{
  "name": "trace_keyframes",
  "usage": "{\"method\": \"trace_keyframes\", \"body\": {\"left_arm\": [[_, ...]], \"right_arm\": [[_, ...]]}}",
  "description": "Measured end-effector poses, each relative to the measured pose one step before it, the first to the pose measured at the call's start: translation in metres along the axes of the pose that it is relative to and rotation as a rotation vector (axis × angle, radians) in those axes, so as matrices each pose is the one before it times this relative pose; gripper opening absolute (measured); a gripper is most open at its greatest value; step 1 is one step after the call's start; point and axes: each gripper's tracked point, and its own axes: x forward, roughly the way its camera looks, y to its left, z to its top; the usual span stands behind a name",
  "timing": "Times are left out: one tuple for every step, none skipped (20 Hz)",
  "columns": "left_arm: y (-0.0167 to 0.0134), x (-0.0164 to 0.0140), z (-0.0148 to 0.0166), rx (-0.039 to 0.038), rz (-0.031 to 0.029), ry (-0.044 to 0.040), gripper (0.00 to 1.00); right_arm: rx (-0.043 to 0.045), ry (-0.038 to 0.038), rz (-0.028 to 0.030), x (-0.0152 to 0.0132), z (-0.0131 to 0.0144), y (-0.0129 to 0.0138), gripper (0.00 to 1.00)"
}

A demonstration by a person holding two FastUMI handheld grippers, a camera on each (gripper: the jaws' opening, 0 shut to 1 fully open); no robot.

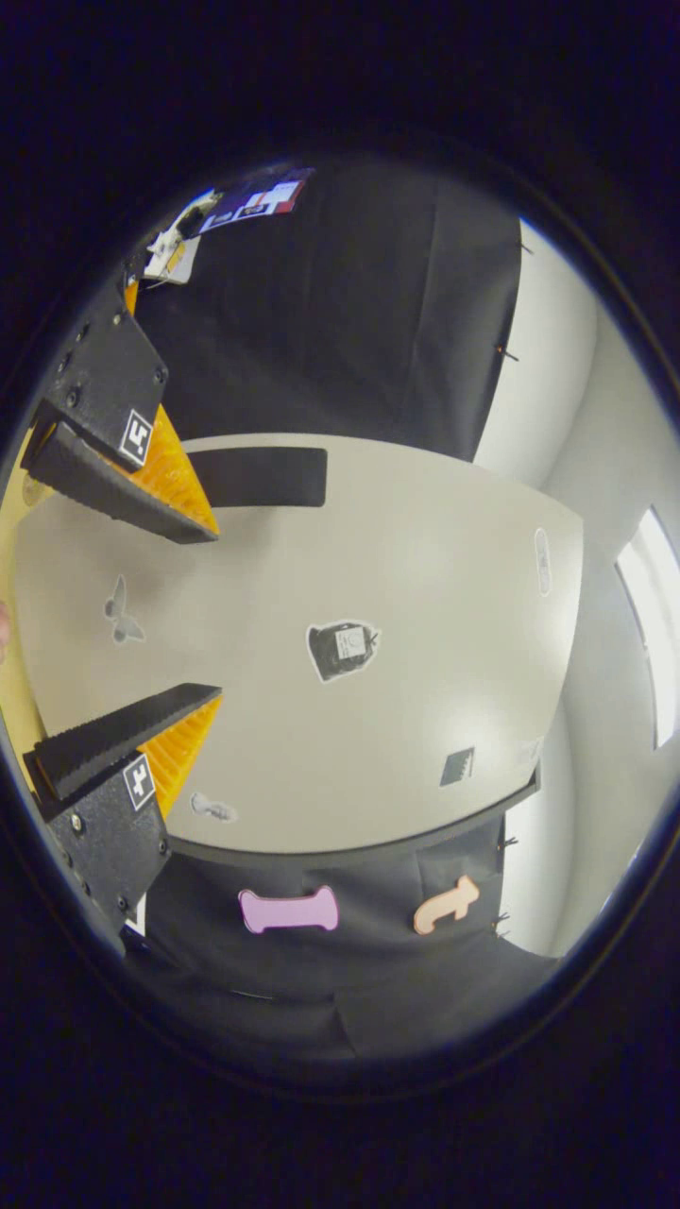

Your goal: Open the cabinet door with the right hand, grasp the bottle in the cabinet with the left hand and place it on the coaster, then close the cabinet door with the right hand.

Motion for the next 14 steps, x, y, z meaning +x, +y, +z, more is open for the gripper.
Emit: {"method": "trace_keyframes", "body": {"left_arm": [[0.00285, -0.00045, 0.00045, -0.00115, 0.00791, 0.00182, 0.96], [0.00526, 0.00109, 0.00045, -0.00442, 0.00882, 0.00031, 0.96], [0.00510, 0.00314, 0.00038, -0.00592, 0.00794, -0.00175, 0.96], [0.00428, 0.00311, 0.00000, -0.00607, 0.00615, 0.00036, 0.96], [0.00278, 0.00109, 0.00063, -0.00511, 0.00547, -0.00031, 0.96], [0.00259, 0.00008, -0.00224, -0.00348, 0.00485, 0.00271, 0.96], [0.00188, 0.00194, -0.00153, -0.00160, 0.00278, 0.00699, 0.96], [-0.00023, -0.00010, -0.00143, -0.00052, 0.00130, 0.00714, 1.00], [-0.00096, -0.00067, -0.00058, -0.00004, 0.00001, 0.00426, 0.96], [0.00062, -0.00040, 0.00054, 0.00058, -0.00056, 0.00184, 0.96], [-0.00174, -0.00057, -0.00003, 0.00117, -0.00205, 0.00136, 0.96], [-0.00145, -0.00035, 0.00124, 0.00048, -0.00280, 0.00030, 0.96], [-0.00135, -0.00112, 0.00043, -0.00129, -0.00278, -0.00078, 0.96], [-0.00334, 0.00026, 0.00041, -0.00416, -0.00377, -0.00294, 0.96]], "right_arm": [[0.00136, 0.00171, -0.01119, 0.01457, -0.00399, 0.00332, 0.95], [0.00522, -0.00032, -0.00890, 0.01436, -0.00327, 0.00216, 0.95], [0.01205, -0.00013, -0.00731, 0.00677, -0.00300, -0.00095, 0.92], [0.01400, 0.00815, -0.00565, 0.00570, -0.00370, -0.00004, 0.95], [0.01288, 0.00207, -0.00006, 0.00479, -0.00117, 0.00018, 0.96], [0.00898, 0.00217, 0.00300, 0.00285, -0.00053, -0.00040, 0.96], [0.00876, 0.00258, 0.00280, 0.00241, -0.00002, -0.00027, 0.92], [0.00799, 0.00031, 0.00178, 0.00070, 0.00042, -0.00008, 0.93], [0.00149, 0.00013, -0.00268, -0.00035, -0.00014, -0.00140, 0.92], [-0.00129, -0.00136, -0.00624, -0.00274, 0.00064, -0.00266, 0.93], [-0.00243, -0.00097, -0.00596, -0.00486, 0.00074, -0.00324, 0.94], [-0.00261, -0.00339, -0.00357, -0.00770, 0.00036, -0.00322, 0.93], [-0.00431, -0.00002, 0.00089, -0.00857, -0.00132, -0.00216, 0.96], [-0.01023, 0.00003, 0.00139, -0.01154, -0.00160, -0.00244, 0.96]]}}
